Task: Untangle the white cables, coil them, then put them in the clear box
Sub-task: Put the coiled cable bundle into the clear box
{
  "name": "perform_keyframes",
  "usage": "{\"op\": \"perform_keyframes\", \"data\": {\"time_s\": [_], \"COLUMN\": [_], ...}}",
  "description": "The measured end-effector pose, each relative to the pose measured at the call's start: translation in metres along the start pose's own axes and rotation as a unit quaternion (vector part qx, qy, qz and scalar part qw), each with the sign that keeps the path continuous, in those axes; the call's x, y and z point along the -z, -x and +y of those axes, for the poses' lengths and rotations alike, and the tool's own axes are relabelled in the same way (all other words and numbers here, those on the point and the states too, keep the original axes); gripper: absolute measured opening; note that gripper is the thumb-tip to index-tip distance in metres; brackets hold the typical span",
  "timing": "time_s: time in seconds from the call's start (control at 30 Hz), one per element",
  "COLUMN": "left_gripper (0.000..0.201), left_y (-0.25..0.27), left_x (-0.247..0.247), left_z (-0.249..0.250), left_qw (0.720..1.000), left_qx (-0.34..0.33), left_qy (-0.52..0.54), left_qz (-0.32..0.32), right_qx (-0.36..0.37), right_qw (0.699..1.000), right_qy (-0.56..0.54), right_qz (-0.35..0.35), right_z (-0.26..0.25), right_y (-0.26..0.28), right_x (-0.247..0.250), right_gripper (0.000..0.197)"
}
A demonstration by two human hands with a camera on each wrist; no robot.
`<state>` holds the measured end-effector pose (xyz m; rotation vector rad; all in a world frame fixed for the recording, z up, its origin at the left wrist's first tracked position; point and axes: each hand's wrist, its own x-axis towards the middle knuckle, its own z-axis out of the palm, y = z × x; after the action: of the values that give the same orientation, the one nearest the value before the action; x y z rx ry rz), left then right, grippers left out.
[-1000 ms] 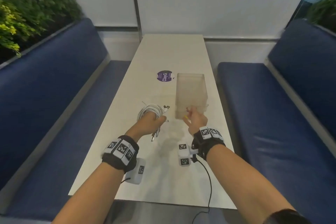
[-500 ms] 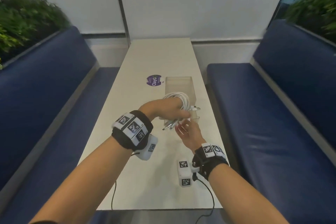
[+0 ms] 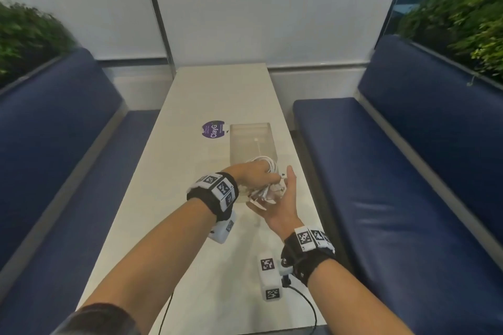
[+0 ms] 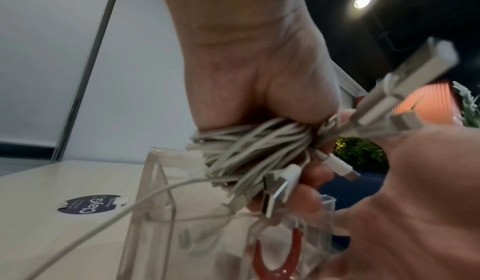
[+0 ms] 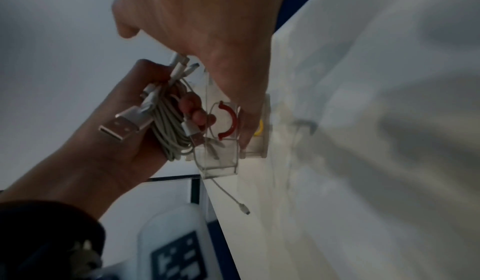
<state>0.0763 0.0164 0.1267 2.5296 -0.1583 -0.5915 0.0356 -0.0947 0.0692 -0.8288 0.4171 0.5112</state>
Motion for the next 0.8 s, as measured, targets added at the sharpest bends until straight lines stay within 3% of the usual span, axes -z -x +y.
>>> {"op": "perform_keyframes", "data": {"time_s": [0.07, 0.27, 0.37, 0.5, 0.63, 0.8], "left_gripper": [0.04, 0.037, 0.034, 0.03, 0.019, 0.037], "left_y": [-0.001, -0.004, -0.017, -0.009, -0.012, -0.011], "left_x": [0.0, -0.002, -0.003, 0.007, 0.008, 0.005], "left_z": [-0.001, -0.005, -0.018, -0.011, -0.018, -0.022], "left_qw": [1.0, 0.995, 0.992, 0.996, 0.998, 0.999], "left_qx": [0.008, 0.014, 0.022, 0.02, -0.003, -0.02], "left_qy": [0.005, 0.056, 0.055, 0.017, 0.004, -0.04], "left_qz": [-0.019, -0.087, -0.109, -0.088, -0.057, 0.02], "right_qx": [-0.002, 0.008, 0.006, 0.022, 0.036, 0.066], "right_qw": [0.999, 0.996, 0.994, 0.988, 0.982, 0.974], "right_qy": [0.034, 0.077, 0.088, 0.104, 0.131, 0.15], "right_qz": [0.012, 0.04, 0.066, 0.109, 0.128, 0.157], "right_z": [-0.001, -0.008, -0.01, -0.011, -0.008, -0.007], "right_y": [0.0, -0.002, -0.004, -0.006, -0.01, -0.012], "right_x": [-0.007, -0.019, -0.022, -0.021, -0.019, -0.021], "right_gripper": [0.091, 0.063, 0.06, 0.044, 0.056, 0.043]}}
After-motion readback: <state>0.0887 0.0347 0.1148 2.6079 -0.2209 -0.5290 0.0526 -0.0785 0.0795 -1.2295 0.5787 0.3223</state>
